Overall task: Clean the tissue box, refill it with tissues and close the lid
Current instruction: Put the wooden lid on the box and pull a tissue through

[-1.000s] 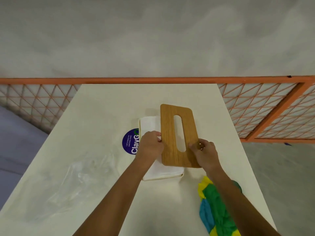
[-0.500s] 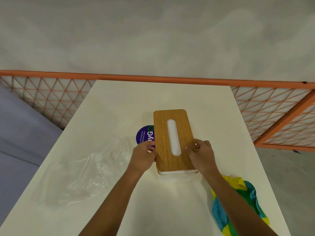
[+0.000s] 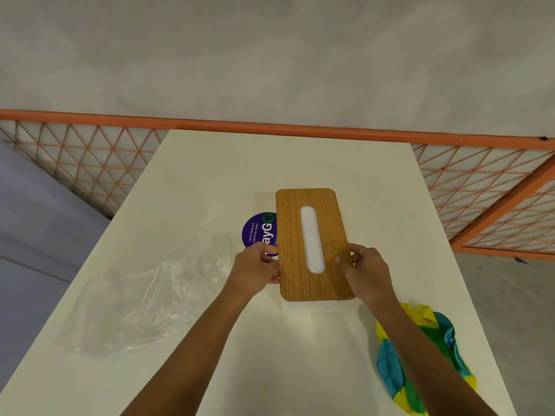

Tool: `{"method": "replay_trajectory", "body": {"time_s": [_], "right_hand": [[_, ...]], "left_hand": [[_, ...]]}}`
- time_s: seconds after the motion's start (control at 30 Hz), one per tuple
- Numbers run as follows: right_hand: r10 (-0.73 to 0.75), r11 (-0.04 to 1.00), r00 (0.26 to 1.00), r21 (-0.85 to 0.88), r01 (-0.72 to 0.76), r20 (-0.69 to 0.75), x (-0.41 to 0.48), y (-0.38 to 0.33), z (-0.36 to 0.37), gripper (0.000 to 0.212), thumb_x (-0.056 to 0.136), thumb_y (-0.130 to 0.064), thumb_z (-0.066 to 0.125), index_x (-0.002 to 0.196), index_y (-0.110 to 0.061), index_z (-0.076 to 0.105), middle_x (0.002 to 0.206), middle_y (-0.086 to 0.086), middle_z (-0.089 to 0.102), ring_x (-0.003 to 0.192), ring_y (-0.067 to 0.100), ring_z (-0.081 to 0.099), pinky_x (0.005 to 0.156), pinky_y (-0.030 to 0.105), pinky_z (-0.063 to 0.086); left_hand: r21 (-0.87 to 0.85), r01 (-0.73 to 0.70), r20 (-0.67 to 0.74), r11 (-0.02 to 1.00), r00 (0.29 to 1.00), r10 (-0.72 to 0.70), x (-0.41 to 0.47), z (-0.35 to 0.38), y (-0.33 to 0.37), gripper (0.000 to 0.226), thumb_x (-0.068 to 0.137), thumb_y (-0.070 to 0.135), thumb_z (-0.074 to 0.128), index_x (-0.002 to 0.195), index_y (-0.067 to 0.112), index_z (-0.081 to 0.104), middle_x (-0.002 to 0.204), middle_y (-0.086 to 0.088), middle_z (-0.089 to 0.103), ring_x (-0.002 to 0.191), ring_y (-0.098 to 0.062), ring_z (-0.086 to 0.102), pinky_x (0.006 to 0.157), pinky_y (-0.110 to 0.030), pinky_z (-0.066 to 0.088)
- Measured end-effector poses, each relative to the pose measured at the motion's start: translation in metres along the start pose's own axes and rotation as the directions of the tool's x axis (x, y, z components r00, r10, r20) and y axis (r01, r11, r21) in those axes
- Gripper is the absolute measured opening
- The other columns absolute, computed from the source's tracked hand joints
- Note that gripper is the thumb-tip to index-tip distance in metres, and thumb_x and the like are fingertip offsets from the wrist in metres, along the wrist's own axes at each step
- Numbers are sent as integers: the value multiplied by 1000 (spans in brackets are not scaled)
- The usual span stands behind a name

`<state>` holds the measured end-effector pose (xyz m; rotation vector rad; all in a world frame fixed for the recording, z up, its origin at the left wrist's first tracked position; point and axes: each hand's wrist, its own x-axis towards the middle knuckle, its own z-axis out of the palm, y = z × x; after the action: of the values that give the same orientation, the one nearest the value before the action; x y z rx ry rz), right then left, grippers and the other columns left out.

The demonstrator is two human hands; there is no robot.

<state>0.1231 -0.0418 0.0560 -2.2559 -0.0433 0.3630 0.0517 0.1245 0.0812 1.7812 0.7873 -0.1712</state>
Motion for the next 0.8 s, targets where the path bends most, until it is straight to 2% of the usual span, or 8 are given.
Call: {"method": "replay_trajectory", "body": {"time_s": [0.1, 0.2, 0.3, 0.43, 0.53, 0.6, 0.7, 0.8], "right_hand": [[-7, 1000, 1000, -16, 7, 9, 2, 1, 0, 44, 90, -20, 57, 132, -10, 48, 101, 3, 43, 89, 13, 44, 78, 20, 33], [-33, 998, 999, -54, 34, 4, 2, 3, 0, 43, 93, -18, 53, 134, -9, 47, 101, 3, 43, 89, 12, 43, 74, 11, 29], [-66, 993, 998, -96, 66, 8, 1, 3, 0, 41, 94, -15, 50, 134, -6, 47, 106, 13, 50, 88, 12, 42, 70, 6, 24], [-44, 988, 996, -142, 54, 72, 10, -2, -10, 35, 95, -18, 48, 127, -6, 53, 112, 12, 55, 92, 17, 49, 72, 8, 28], [29, 999, 992, -50, -23, 126, 33, -14, -19, 34, 96, -20, 46, 123, -5, 58, 120, 13, 61, 100, 21, 56, 95, 27, 43], [66, 997, 988, 28, -71, 139, 54, -22, -19, 35, 95, -22, 46, 123, -4, 58, 120, 13, 62, 106, 24, 58, 102, 40, 44], [123, 977, 979, 154, -149, 165, 85, -35, -13, 34, 94, -25, 48, 115, -2, 62, 112, 13, 65, 103, 28, 62, 98, 40, 48], [164, 937, 969, 278, -213, 187, 111, -45, -8, 32, 93, -22, 50, 109, 3, 62, 114, 18, 64, 95, 24, 60, 91, 33, 50]], "left_hand": [[1, 13, 14, 1000, 1000, -13, 4, -3, -3, 35, 84, 7, 66, 116, 4, 52, 101, -10, 57, 79, -19, 59, 71, -28, 54], [-39, 66, 63, 997, 996, -64, 8, -8, -2, 27, 83, 5, 67, 106, 6, 53, 100, -9, 56, 70, -12, 57, 60, -19, 51], [-20, 137, 124, 990, 983, -134, 13, -10, 5, 24, 83, 2, 66, 101, 6, 51, 101, -10, 55, 73, -16, 58, 67, -25, 52], [118, 198, 176, 973, 960, -217, 24, -15, 18, 31, 81, 4, 69, 107, 6, 52, 103, -10, 56, 88, -21, 59, 77, -30, 52], [65, 188, 150, 980, 969, -196, 42, -19, 27, 34, 83, 7, 66, 114, 2, 53, 107, -10, 61, 92, -20, 61, 80, -31, 53], [-33, 148, 85, 988, 986, -145, 58, -17, 32, 36, 86, 12, 64, 119, 2, 55, 115, -13, 63, 96, -23, 63, 85, -33, 54], [-159, 85, 1, 984, 996, -86, 79, -10, 40, 36, 91, 19, 59, 123, 5, 55, 114, -12, 63, 89, -21, 61, 77, -29, 54], [-248, 70, -54, 966, 995, -85, 98, -5, 46, 34, 92, 21, 56, 123, 7, 56, 113, -12, 63, 91, -21, 60, 84, -32, 53]]}}
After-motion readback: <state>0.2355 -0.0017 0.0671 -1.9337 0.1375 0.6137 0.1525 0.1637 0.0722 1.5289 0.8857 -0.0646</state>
